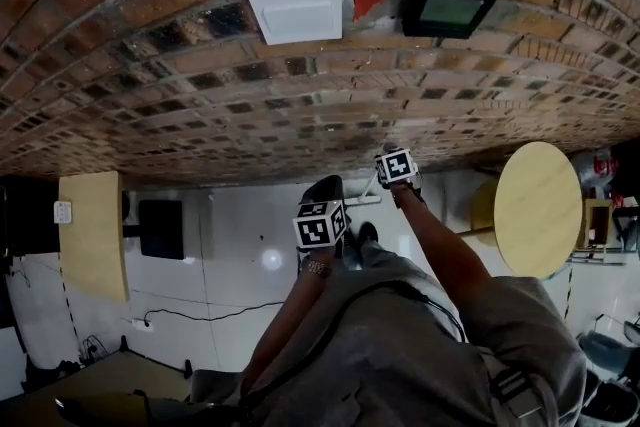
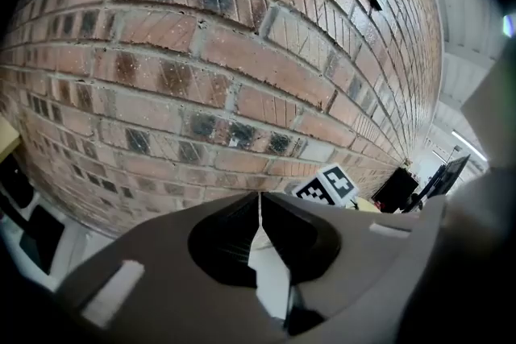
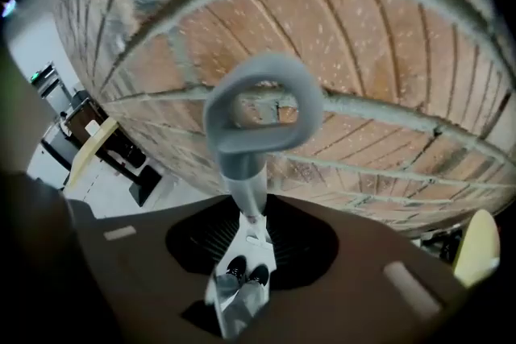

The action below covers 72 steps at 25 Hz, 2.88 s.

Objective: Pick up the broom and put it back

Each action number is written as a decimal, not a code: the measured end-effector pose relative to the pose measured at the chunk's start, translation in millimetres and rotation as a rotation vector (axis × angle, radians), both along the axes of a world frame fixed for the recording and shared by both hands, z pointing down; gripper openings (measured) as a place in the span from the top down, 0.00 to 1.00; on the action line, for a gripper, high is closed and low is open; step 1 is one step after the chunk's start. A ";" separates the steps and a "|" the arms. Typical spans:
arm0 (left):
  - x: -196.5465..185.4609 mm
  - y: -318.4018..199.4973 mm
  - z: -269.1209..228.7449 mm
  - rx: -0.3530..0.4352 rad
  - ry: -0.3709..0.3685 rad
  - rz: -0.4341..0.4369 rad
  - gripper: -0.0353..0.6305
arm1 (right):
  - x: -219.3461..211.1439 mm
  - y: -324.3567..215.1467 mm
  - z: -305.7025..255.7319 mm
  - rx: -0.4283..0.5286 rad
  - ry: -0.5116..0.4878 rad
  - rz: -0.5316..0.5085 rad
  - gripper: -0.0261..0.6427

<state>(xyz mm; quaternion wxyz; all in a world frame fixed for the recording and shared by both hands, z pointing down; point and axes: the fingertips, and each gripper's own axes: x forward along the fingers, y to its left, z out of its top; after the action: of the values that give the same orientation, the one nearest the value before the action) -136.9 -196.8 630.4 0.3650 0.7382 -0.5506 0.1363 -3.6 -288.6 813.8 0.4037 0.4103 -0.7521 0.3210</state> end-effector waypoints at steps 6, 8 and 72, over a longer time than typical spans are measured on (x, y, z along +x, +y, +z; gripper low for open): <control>24.2 -30.9 -15.4 0.054 0.003 0.046 0.94 | 10.7 51.8 -97.1 0.132 -0.068 -0.067 0.81; 33.2 -39.8 -20.5 0.073 -0.012 0.069 0.94 | 12.4 54.4 -131.8 0.183 -0.097 -0.071 0.81; 59.3 138.0 5.6 0.031 -0.176 0.151 0.95 | 4.7 206.7 -98.9 0.147 -0.377 0.149 0.91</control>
<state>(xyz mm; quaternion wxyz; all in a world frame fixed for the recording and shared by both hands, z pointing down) -77.7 -58.7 636.0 0.2926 0.7684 -0.5253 0.2190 1.1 -81.8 714.9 0.2002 0.4256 -0.8033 0.3654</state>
